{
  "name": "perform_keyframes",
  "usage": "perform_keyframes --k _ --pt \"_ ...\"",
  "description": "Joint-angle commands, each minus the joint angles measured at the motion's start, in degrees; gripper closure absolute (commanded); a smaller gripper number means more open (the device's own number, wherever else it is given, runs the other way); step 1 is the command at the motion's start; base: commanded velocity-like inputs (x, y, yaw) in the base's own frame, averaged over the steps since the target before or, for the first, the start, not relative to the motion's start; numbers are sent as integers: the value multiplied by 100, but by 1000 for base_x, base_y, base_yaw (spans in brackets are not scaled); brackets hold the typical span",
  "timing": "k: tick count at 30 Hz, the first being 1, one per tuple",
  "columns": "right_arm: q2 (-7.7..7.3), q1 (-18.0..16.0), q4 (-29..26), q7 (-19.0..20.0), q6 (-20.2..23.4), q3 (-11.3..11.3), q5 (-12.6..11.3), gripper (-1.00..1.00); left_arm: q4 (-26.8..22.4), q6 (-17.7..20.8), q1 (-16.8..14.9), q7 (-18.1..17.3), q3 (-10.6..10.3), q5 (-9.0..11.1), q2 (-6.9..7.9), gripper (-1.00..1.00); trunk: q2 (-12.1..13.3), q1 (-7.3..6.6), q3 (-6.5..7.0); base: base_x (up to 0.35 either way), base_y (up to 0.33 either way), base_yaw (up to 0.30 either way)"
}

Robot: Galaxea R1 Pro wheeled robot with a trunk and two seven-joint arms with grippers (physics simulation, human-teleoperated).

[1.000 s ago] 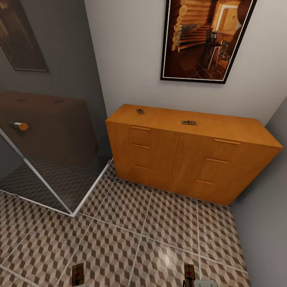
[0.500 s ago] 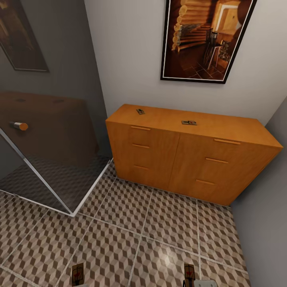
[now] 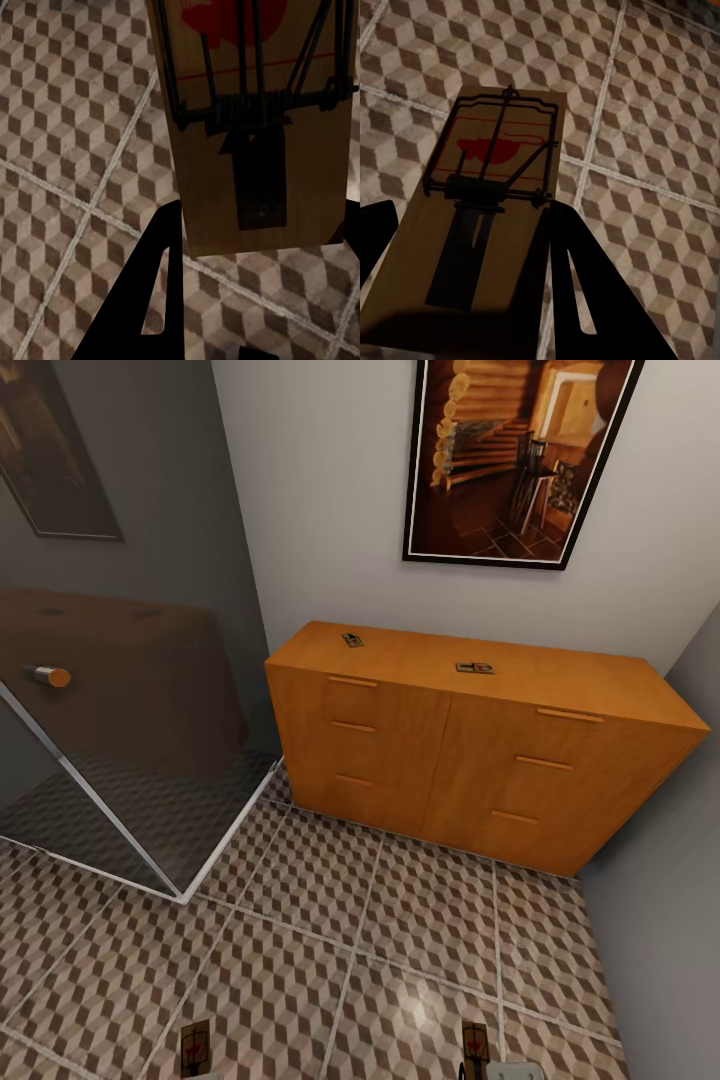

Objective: Take the four mousetraps from the cabinet in the bathroom and place them on the bathroom floor. Make sure all four end up on the same floor surface, and ensure that at least two of them are either under or directly next to the same bathroom sink.

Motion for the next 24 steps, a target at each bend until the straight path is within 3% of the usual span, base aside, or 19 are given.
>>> perform_keyframes --k 1,24 --pt "1 -4 7 -27 -3 19 37 100 18 -20 -6 46 -47 0 -3 100 -2 0 -4 0 0 0" --pt "2 -5 7 -27 -3 19 36 100 18 -20 -8 46 -47 0 -3 100 -2 0 -4 0 0 0"
